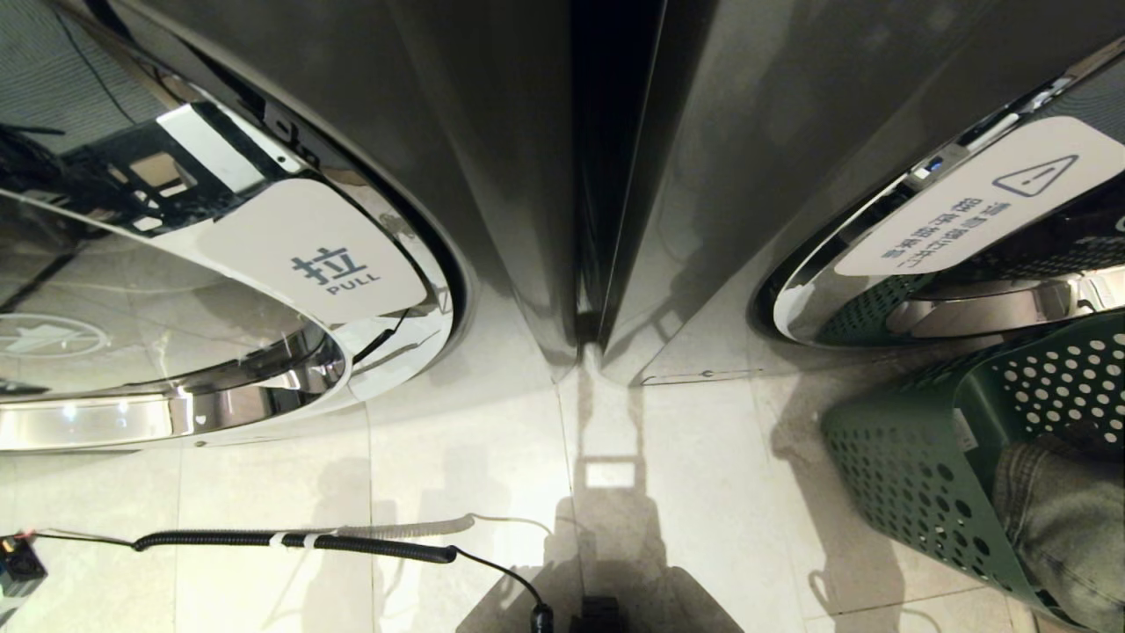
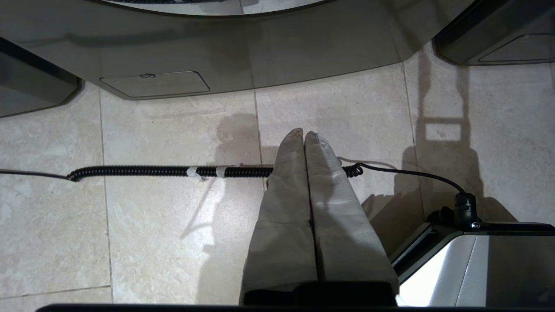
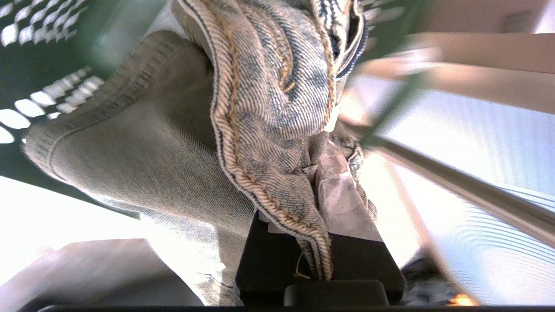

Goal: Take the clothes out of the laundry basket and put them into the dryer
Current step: Take the clothes out of the basket

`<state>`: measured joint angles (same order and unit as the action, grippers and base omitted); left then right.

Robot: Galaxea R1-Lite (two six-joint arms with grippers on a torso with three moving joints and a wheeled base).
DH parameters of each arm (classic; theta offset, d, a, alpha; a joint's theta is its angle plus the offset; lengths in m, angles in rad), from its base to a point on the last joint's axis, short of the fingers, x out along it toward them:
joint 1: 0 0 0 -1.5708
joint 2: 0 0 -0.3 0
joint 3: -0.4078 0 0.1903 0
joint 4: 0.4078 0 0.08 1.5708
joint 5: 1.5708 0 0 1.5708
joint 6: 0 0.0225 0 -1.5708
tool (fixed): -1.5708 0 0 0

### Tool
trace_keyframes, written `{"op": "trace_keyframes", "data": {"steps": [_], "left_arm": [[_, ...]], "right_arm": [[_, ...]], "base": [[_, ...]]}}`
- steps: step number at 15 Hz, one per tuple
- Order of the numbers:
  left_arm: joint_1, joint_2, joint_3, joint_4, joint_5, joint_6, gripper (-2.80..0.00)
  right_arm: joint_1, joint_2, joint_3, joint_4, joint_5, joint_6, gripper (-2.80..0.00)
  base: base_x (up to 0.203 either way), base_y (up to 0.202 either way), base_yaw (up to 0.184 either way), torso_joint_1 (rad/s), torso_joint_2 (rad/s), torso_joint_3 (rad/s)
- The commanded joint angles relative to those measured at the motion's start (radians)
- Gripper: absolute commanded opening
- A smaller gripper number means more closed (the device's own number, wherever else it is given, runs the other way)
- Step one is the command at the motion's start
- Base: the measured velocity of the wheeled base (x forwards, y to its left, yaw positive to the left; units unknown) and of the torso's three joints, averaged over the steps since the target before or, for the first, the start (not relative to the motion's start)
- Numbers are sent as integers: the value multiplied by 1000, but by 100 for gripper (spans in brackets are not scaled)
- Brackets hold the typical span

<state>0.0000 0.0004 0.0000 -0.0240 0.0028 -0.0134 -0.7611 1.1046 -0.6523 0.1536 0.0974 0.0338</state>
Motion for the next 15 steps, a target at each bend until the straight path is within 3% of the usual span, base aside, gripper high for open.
{"op": "trace_keyframes", "data": {"steps": [1,6,15], "left_arm": [[0,-2,1,-1,2,0,-280],[0,-2,0,-1,0,0,-280],[0,-2,2,-1,0,0,-280]], "right_arm": [[-60,-133,1,10,4,-18,-280],[-54,-346,-119,15,60,-45,-280],[341,-664,-128,28,62,-166,-280]], "base": [[0,0,0,0,0,0],[0,0,0,0,0,0],[0,0,0,0,0,0]]}}
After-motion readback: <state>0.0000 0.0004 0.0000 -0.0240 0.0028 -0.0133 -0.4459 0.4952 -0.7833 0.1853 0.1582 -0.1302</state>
